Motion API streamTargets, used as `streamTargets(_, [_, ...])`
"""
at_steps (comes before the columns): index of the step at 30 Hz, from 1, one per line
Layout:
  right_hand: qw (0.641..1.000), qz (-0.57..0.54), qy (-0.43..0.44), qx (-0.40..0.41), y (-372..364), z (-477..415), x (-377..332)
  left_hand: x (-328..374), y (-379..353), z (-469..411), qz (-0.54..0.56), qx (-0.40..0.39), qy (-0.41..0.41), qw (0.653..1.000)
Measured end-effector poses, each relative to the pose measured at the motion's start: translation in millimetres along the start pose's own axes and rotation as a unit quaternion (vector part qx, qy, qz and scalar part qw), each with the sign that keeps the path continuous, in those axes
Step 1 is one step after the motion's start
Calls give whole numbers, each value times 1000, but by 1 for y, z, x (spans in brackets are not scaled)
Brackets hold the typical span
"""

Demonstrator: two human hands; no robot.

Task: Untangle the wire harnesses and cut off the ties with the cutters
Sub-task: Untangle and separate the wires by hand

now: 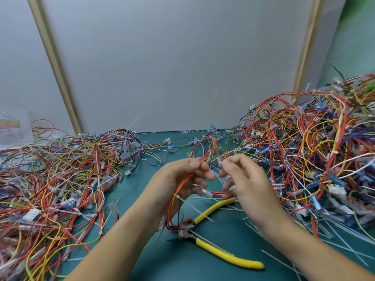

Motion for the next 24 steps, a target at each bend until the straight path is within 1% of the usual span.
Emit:
streamTargets(2, [999, -30, -33, -17, -2, -2, 3, 0, -10, 3, 26, -73, -10, 997])
streamTargets(4, [996, -59, -45, -45, -5, -2, 5, 2, -22, 8, 44, -140, -9, 989])
streamTargets(6, [992, -104, -41, -67, -8, -1, 4, 1, -29, 12, 53, -175, -2, 983])
streamTargets(8, [983, -167, -34, -71, -7, -2, 2, 0, -30, 11, 33, -170, 16, 985])
streamTargets(10, [978, -193, -27, -69, -4, -3, -1, -2, -27, 6, -41, -124, 43, 990])
streamTargets(11, [979, -189, -22, -66, -2, -4, -2, -2, -24, 4, -79, -86, 57, 992])
streamTargets(13, [986, -151, -10, -64, 2, -6, -2, -1, -14, 3, -128, 10, 63, 990])
streamTargets(14, [990, -124, 1, -69, 3, -7, -2, 0, -10, 4, -139, 48, 57, 987])
streamTargets(15, [993, -88, 18, -79, 3, -7, -4, -1, -7, 5, -143, 66, 52, 986])
streamTargets(16, [994, -45, 37, -95, 2, -6, -6, -1, -7, 7, -143, 68, 55, 986])
streamTargets(18, [987, 42, 65, -144, -2, -5, -8, -5, -12, 9, -138, 23, 75, 987])
streamTargets(20, [976, 100, 60, -186, -6, -3, -6, -7, -17, 12, -121, -16, 93, 988])
streamTargets(22, [969, 165, 46, -180, -4, -3, -4, -6, -16, 13, -97, -13, 101, 990])
streamTargets(24, [968, 178, 32, -172, -2, -4, -2, -6, -13, 14, -82, 1, 102, 991])
Point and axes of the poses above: each hand's wrist, its own z-axis away from the middle knuckle, its own y-axis out of the back of the hand, x = y × z, the point moved 4 cm from there along -z, towards the middle knuckle, and after that the axes turned 13 degrees about -x, right-handed, at the moved point
